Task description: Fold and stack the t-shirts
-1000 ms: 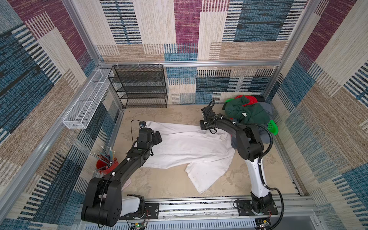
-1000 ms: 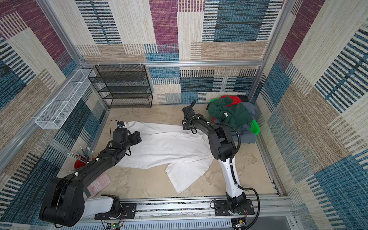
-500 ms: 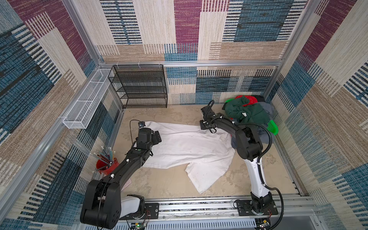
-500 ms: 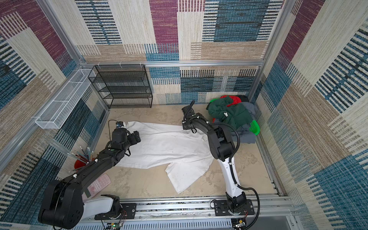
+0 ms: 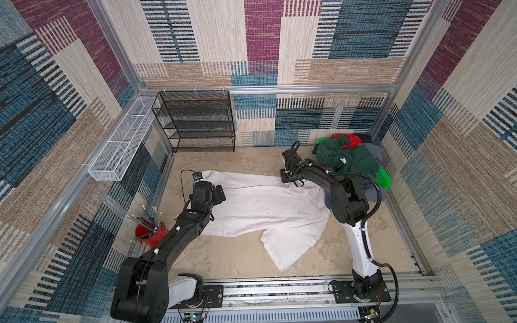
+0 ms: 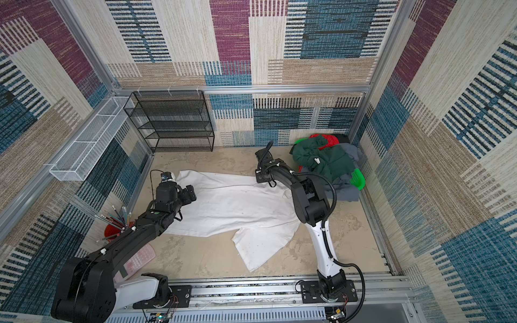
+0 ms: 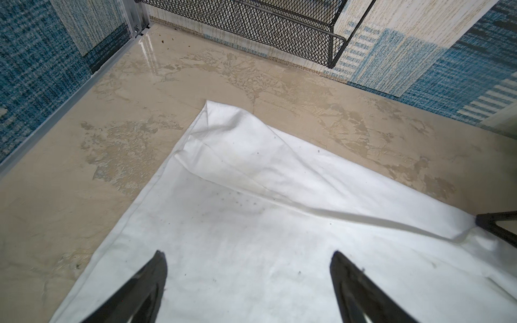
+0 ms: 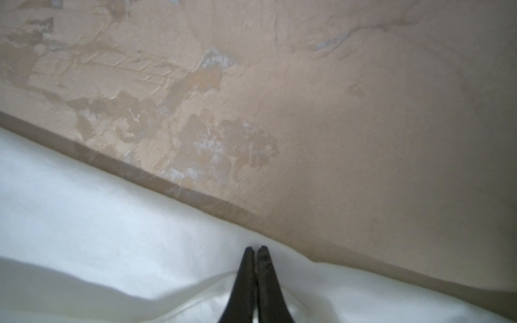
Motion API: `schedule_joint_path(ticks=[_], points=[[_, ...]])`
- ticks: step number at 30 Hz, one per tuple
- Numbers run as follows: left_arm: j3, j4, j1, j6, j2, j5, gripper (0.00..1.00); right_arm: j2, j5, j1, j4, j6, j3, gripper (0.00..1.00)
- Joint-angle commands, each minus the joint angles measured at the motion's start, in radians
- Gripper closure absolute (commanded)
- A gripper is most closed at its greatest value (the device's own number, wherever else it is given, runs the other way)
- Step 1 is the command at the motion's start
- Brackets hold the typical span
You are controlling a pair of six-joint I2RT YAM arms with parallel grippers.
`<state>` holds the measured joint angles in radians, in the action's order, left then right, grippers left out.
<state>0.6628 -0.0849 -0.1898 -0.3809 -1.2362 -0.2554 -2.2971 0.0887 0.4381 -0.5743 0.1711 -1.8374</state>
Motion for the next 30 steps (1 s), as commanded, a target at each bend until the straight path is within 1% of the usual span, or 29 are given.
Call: schedule_joint_path(ticks=[1,8,11,15,19,21,25,27,30], points=[[-0.005,-0.003,0.001,0.017,0.007,-0.008,0.08,0.010,-0.008,0.001,0.004,-0.004,-0.015,1.00],[0.000,0.007,0.001,0.018,0.017,0.014,0.08,0.057,-0.034,0.002,0.012,0.011,0.016,1.00],[0.005,0.017,0.001,0.025,0.041,0.055,0.07,0.094,-0.044,0.001,0.019,0.021,0.047,1.00],[0.027,0.046,0.001,0.022,0.092,0.150,0.06,0.155,-0.055,0.011,0.008,0.046,0.086,1.00],[0.031,0.054,0.001,0.006,0.142,0.167,0.06,0.205,-0.067,0.043,0.012,0.071,0.145,1.00],[0.028,0.052,0.001,0.000,0.163,0.159,0.06,0.222,-0.092,0.053,0.005,0.102,0.172,1.00],[0.022,0.055,0.001,-0.003,0.181,0.157,0.06,0.280,-0.097,0.087,0.020,0.173,0.257,1.00],[0.018,0.053,0.001,-0.008,0.178,0.159,0.06,0.313,-0.092,0.107,0.028,0.213,0.301,1.00],[0.016,0.045,0.001,-0.020,0.164,0.175,0.06,0.352,-0.050,0.139,0.029,0.279,0.371,1.00]])
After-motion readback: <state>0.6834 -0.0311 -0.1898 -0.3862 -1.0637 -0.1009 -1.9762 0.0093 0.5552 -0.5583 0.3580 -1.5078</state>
